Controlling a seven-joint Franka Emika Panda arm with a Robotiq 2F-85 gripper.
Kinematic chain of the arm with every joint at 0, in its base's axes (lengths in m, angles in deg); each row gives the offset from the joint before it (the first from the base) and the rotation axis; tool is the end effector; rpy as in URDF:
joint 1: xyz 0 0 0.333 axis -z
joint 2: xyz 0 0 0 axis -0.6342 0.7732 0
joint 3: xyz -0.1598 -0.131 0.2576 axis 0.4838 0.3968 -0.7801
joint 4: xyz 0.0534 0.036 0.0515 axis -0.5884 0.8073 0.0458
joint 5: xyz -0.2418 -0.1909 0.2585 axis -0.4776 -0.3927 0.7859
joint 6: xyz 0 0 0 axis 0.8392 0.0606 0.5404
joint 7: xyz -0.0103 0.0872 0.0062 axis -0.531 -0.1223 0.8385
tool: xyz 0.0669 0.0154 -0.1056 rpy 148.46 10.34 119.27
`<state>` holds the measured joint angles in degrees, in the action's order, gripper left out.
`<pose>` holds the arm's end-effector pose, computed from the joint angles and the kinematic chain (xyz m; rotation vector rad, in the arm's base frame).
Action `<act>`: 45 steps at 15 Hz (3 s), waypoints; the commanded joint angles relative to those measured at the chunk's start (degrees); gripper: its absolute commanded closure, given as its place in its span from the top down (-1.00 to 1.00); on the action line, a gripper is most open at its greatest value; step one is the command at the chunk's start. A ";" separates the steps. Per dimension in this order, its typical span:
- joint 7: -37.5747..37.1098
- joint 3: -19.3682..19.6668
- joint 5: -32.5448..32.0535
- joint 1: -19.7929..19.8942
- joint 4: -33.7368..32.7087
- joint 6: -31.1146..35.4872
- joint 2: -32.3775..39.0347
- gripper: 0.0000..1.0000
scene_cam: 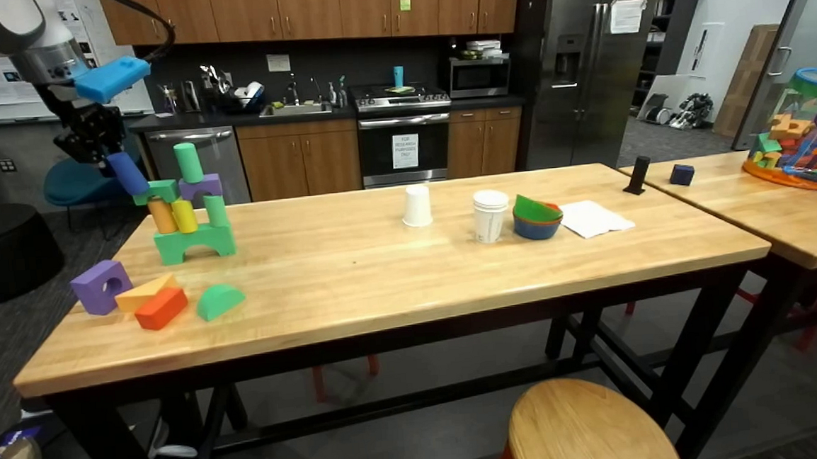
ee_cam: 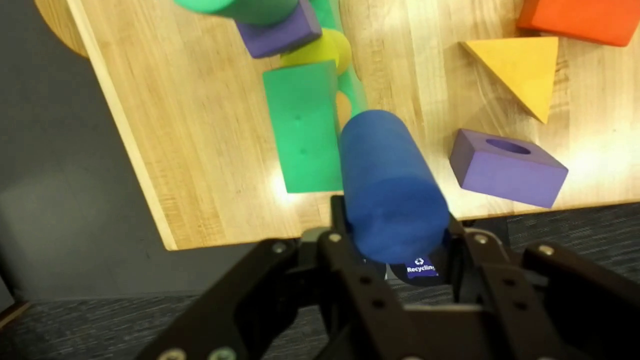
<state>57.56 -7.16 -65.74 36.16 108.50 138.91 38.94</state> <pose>0.5941 0.0636 0.5092 2.0913 2.1149 0.2659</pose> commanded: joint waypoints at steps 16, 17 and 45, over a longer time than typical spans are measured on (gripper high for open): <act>7.20 -1.56 1.88 -0.43 -12.65 -8.68 2.50 -0.22; 7.19 -1.56 1.88 -0.43 -12.55 -8.76 2.59 -0.22; 8.05 -1.34 -0.81 -0.14 -13.30 -8.28 4.21 -0.72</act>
<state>64.90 -8.39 -65.41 35.98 96.01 130.61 42.48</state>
